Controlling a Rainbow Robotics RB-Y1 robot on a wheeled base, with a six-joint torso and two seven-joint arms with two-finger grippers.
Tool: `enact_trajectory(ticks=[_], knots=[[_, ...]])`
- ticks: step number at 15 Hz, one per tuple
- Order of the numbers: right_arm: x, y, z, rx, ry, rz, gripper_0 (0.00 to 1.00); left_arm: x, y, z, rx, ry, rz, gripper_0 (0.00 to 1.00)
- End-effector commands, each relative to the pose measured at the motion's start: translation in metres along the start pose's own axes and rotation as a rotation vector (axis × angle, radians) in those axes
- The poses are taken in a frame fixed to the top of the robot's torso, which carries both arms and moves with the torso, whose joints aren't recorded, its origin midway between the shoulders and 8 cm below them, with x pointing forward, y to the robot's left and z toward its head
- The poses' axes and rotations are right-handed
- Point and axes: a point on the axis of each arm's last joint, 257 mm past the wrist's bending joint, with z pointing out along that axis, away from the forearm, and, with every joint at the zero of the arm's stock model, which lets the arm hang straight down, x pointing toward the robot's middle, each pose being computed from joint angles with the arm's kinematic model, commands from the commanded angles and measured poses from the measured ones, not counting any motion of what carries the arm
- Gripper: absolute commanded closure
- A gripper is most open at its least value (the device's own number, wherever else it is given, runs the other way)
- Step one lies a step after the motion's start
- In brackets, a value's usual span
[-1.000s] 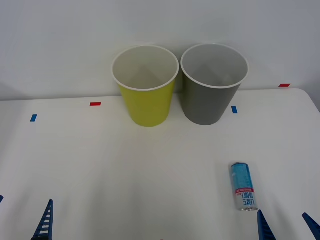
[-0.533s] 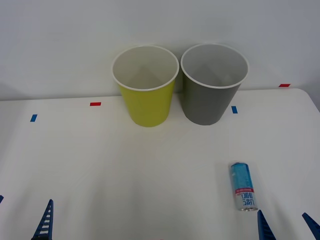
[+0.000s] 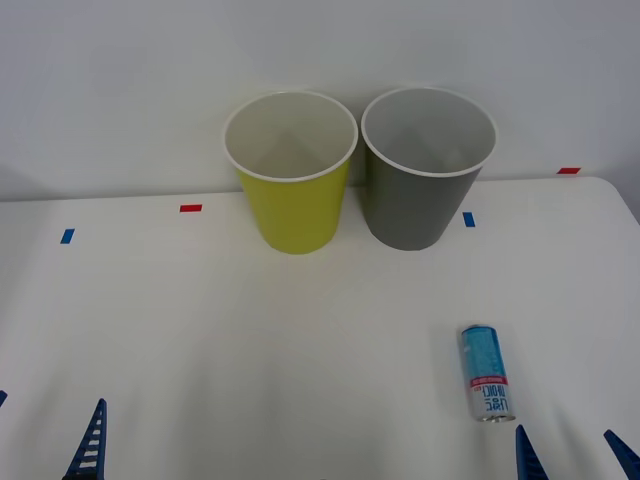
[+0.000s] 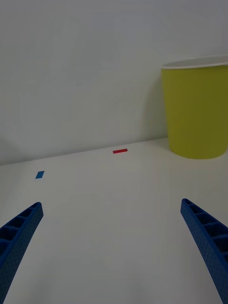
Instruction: Put cans in the gray bin and PET bottles in the light green bin.
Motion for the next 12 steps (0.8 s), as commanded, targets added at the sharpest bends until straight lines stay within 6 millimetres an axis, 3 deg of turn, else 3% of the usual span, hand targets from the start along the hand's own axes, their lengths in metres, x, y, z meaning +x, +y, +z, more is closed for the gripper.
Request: enact_trajectory(ticks=[1,5,12], knots=[[-0.014,0.0,0.008,-0.005,0.013,0.024,0.0,0.0,0.0,0.0,0.0,0.0,0.0,0.0],[-0.03,0.014,0.02,-0.033,0.071,0.091,0.0,0.0,0.0,0.0,0.0,0.0,0.0,0.0],[-0.055,0.004,0.039,-0.029,0.195,0.019,0.0,0.0,0.0,0.0,0.0,0.0,0.0,0.0]])
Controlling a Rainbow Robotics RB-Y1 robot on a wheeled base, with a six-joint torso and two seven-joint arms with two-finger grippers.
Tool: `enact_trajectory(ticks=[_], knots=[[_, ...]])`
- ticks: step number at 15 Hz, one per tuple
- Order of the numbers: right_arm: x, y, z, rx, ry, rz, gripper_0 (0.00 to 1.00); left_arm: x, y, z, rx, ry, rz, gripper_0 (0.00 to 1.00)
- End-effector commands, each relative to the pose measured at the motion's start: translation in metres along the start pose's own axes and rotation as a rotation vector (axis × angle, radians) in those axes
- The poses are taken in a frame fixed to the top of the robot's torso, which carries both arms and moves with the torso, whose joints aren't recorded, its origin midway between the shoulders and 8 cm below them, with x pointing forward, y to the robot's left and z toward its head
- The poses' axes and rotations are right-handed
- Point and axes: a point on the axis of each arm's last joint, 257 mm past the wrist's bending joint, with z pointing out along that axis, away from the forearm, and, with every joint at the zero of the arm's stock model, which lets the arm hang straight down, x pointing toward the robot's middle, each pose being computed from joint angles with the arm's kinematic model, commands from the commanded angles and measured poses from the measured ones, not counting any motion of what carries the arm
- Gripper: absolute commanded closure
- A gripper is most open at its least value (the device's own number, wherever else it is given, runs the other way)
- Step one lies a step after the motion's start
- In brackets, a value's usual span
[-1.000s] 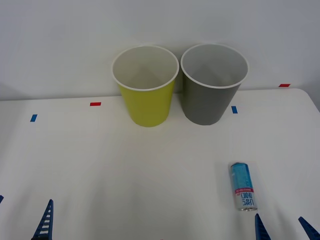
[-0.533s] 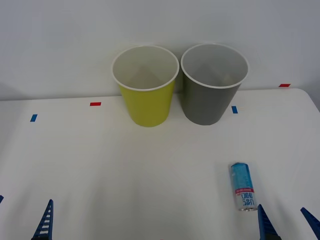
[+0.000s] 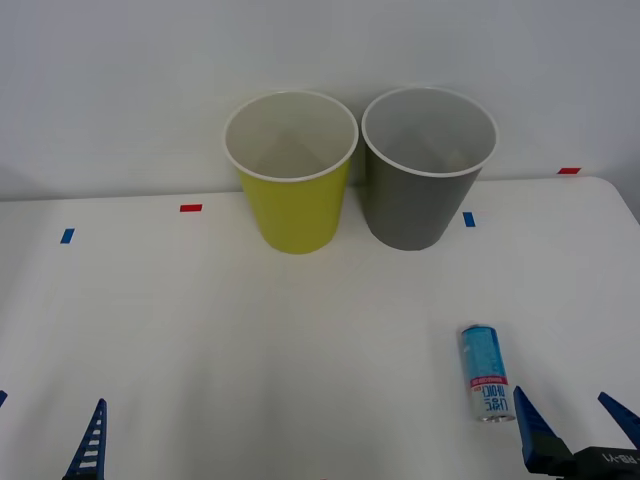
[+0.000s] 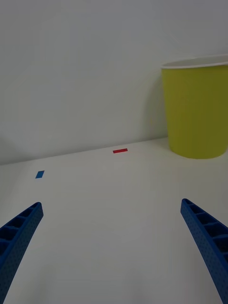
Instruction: Put cans in the gray bin and PET bottles in the light green bin.
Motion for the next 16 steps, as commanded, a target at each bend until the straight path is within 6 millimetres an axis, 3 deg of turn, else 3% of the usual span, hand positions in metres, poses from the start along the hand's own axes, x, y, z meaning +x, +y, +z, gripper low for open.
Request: enact_trajectory(ticks=[1,8,16], knots=[[-0.019,-0.009,0.013,0.001,0.033,-0.042,0.0,0.0,0.0,0.0,0.0,0.0,0.0,0.0],[-0.019,0.001,0.031,-0.03,0.18,0.077,0.0,0.0,0.0,0.0,0.0,0.0,0.0,0.0],[-0.008,-0.004,0.051,0.042,0.429,-0.001,0.0,0.0,0.0,0.0,0.0,0.0,0.0,0.0]])
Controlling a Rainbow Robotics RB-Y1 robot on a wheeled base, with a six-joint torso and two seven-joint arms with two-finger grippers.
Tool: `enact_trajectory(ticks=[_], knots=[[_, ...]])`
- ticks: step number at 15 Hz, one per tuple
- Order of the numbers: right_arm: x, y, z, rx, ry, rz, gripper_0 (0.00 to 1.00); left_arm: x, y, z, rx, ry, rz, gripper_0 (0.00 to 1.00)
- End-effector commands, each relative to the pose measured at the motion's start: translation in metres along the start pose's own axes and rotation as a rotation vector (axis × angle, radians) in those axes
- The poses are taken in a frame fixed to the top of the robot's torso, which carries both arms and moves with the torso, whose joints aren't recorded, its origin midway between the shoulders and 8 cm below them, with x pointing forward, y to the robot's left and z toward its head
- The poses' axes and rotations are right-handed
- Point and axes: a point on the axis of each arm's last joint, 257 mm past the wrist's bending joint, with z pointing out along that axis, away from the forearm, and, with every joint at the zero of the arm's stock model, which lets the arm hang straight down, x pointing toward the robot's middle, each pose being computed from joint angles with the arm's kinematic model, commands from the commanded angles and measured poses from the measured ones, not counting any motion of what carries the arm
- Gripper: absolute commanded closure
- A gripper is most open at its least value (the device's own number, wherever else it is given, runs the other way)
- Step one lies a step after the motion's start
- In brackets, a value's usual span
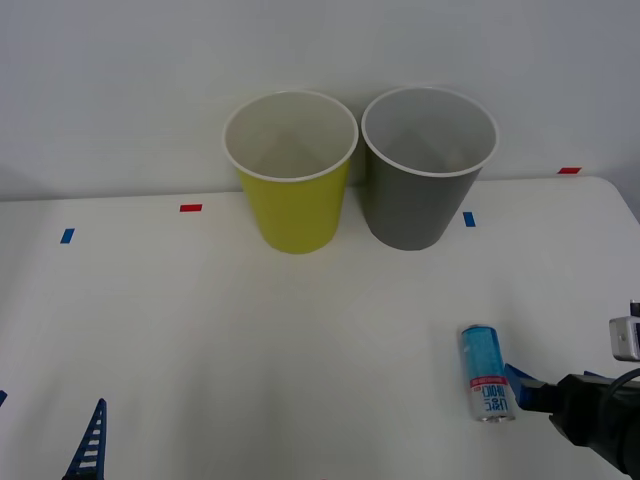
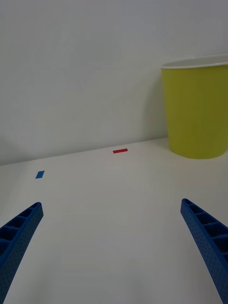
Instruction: Put cans in the gray bin and PET bottles in the light green bin.
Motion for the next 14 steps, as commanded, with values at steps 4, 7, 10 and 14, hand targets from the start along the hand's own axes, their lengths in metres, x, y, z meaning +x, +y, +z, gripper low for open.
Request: enact_trajectory(ticks=[4,7,10,14], knots=[[-0.006,0.018,0.022,-0.005,0.13,0.028,0.0,0.0,0.0,0.0,0.0,0.0,0.0,0.0],[-0.007,0.026,0.036,-0.038,0.201,0.029,0.0,0.0,0.0,0.0,0.0,0.0,0.0,0.0],[-0.008,0.028,0.047,-0.04,0.257,0.023,0.0,0.0,0.0,0.0,0.0,0.0,0.0,0.0],[-0.014,0.019,0.063,-0.028,0.287,0.009,0.0,0.0,0.0,0.0,0.0,0.0,0.0,0.0]])
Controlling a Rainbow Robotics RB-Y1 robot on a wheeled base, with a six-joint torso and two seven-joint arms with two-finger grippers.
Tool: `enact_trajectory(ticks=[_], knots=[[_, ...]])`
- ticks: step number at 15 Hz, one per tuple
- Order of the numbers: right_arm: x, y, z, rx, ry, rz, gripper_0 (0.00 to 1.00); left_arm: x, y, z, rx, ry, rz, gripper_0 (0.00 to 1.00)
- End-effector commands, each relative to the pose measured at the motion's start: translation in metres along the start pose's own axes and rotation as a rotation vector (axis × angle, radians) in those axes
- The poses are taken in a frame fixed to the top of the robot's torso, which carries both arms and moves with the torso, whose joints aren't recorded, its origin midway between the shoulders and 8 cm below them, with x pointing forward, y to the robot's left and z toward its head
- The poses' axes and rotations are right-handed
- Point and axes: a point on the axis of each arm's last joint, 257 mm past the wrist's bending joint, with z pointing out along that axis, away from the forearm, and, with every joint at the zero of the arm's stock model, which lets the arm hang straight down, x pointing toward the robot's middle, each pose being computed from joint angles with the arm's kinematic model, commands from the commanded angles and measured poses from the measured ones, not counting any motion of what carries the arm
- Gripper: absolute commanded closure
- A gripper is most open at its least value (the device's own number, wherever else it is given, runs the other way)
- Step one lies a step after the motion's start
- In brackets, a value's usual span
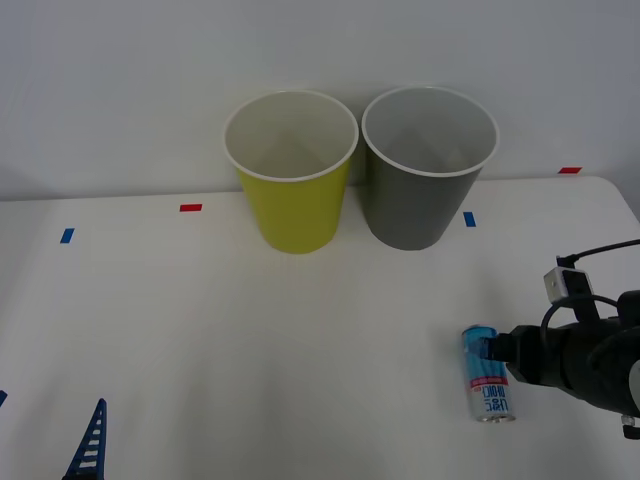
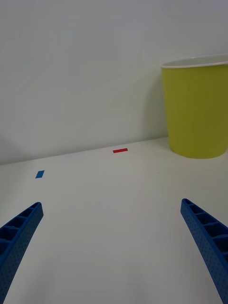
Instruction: Put cans in the gray bin and PET bottles in the light green bin.
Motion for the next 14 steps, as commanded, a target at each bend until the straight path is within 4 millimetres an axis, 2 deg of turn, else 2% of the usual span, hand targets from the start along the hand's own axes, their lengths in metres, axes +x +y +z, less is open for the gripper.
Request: enact_trajectory(ticks=[1,4,8,14], knots=[[-0.004,-0.008,0.013,0.014,0.037,-0.006,0.0,0.0,0.0,0.0,0.0,0.0,0.0,0.0],[-0.005,0.001,0.027,-0.01,0.078,0.005,0.0,0.0,0.0,0.0,0.0,0.0,0.0,0.0],[-0.004,0.019,0.037,-0.08,0.134,0.04,0.0,0.0,0.0,0.0,0.0,0.0,0.0,0.0],[-0.003,0.006,0.038,-0.037,0.143,0.018,0.0,0.0,0.0,0.0,0.0,0.0,0.0,0.0]])
